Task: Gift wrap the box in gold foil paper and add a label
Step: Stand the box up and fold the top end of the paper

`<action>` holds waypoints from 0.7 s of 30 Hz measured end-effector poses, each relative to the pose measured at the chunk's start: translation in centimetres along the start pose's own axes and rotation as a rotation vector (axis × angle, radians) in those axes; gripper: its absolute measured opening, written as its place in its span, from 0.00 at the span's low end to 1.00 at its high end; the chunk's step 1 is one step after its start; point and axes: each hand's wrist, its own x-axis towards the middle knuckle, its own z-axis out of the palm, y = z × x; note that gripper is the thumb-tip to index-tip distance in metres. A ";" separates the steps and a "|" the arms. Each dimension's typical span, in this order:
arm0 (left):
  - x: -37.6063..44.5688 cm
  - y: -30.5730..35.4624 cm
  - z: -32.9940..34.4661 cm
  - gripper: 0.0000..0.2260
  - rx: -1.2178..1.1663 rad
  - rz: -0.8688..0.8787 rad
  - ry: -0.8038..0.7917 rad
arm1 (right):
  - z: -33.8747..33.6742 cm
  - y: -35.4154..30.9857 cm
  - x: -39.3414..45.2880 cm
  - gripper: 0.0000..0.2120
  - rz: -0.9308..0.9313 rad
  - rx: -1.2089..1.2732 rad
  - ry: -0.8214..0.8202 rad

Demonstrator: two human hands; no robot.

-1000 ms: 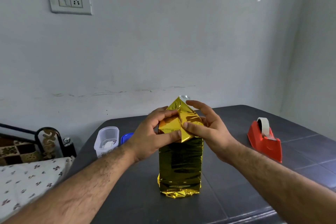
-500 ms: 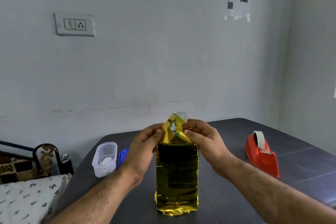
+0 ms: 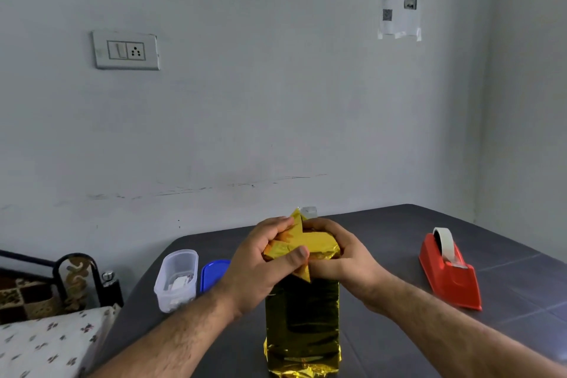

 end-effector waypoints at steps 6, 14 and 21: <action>1.0 0.1 -0.5 0.40 0.197 -0.028 -0.109 | -0.4 0.8 0.0 0.35 -0.002 -0.008 0.005; 3.1 0.6 -2.4 0.37 0.162 -0.147 -0.267 | -1.0 1.1 0.2 0.37 -0.010 -0.034 -0.039; 3.8 0.7 -2.5 0.32 0.220 -0.124 -0.292 | -1.4 0.6 0.3 0.32 -0.035 0.104 -0.054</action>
